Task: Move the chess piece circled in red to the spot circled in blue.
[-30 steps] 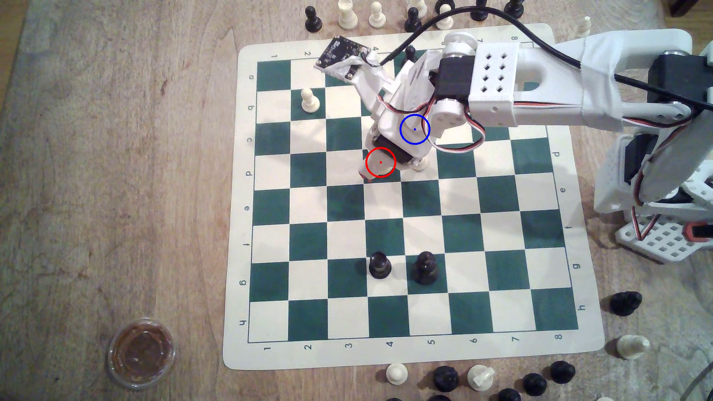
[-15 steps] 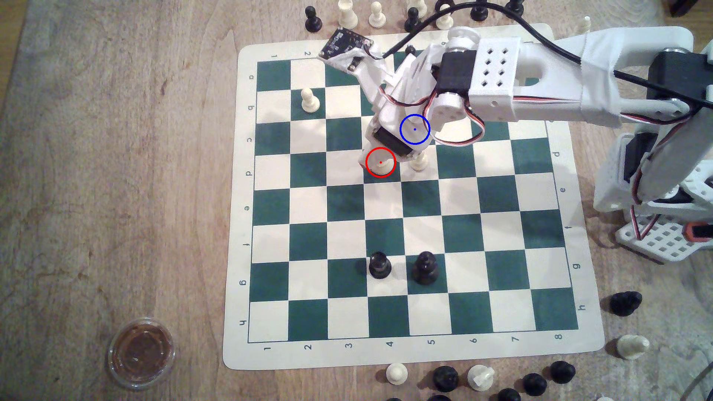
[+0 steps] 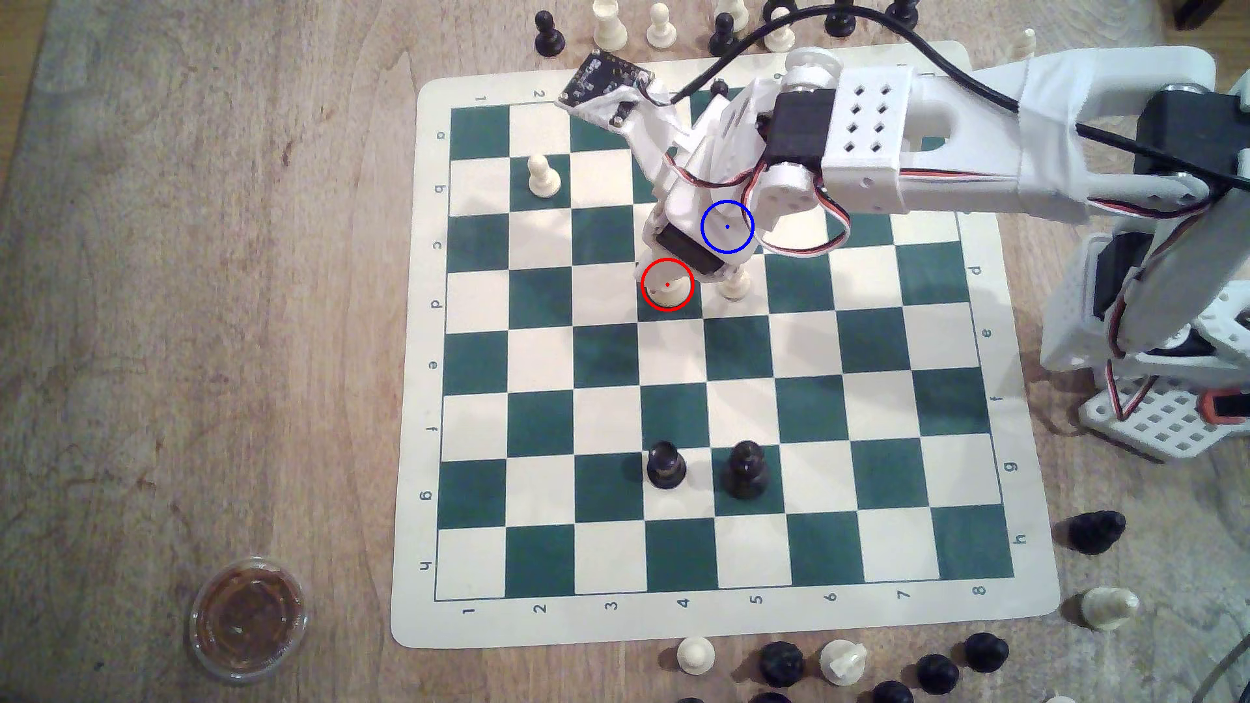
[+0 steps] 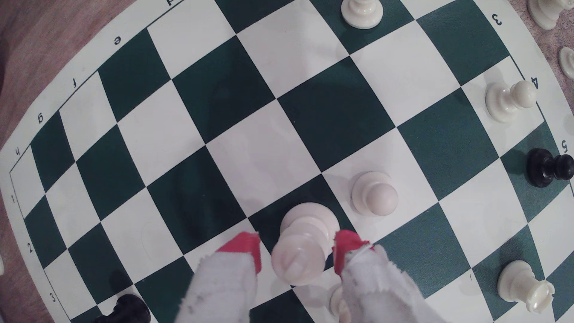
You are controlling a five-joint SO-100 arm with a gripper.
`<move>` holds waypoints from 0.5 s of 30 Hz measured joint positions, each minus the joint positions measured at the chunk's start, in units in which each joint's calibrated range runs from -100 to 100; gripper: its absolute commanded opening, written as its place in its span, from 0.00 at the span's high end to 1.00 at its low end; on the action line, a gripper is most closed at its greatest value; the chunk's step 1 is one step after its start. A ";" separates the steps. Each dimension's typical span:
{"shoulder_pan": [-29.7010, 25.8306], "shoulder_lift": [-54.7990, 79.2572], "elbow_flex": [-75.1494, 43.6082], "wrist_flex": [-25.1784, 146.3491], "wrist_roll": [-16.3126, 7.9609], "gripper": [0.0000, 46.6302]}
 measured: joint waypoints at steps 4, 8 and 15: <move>0.00 0.00 0.00 0.00 0.00 0.86; 0.00 0.00 0.00 0.00 0.00 0.88; 0.00 -0.08 0.00 0.24 0.00 0.89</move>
